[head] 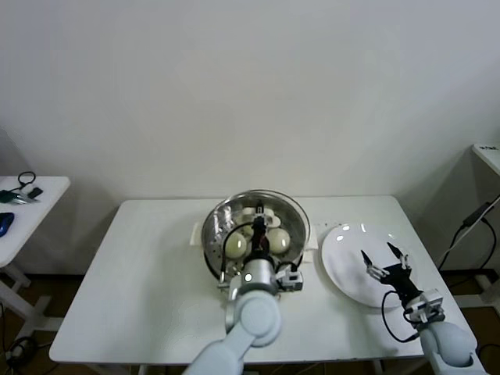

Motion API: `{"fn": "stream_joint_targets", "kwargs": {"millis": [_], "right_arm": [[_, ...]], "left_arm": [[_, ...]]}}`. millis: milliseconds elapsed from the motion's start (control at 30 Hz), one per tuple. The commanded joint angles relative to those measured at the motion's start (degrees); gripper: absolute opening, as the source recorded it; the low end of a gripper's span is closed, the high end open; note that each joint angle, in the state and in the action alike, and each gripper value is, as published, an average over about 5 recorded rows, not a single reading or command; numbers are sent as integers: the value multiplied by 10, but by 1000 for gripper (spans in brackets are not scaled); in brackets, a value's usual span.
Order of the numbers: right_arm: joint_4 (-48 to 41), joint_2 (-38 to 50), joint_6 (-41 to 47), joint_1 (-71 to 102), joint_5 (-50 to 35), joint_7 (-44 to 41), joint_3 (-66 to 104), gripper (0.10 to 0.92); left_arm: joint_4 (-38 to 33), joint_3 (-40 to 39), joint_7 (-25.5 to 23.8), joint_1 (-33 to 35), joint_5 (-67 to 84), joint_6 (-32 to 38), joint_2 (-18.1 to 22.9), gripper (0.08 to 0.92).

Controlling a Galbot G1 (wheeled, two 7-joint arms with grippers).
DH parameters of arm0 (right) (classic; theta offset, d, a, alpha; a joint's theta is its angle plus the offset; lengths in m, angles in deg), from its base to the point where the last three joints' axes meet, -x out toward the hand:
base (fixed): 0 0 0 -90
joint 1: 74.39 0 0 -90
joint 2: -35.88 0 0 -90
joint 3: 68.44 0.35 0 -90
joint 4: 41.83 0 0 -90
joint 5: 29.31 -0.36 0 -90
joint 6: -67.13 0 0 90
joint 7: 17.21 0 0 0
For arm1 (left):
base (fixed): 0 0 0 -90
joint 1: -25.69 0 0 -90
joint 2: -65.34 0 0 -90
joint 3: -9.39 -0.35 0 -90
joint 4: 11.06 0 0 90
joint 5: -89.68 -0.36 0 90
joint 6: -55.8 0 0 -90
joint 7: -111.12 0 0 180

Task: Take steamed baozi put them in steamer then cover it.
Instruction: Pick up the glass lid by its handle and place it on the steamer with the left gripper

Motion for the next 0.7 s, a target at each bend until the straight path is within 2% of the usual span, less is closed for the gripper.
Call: {"fn": "stream_joint_targets", "kwargs": {"millis": [33, 700], "right_arm": [[0, -1, -1, 0, 0, -1, 0, 823], [-2, -5, -3, 0, 3, -5, 5, 823]], "left_arm": [[16, 6, -2, -2, -3, -28, 2, 158], [25, 9, 22, 7, 0, -28, 2, 158]]}}
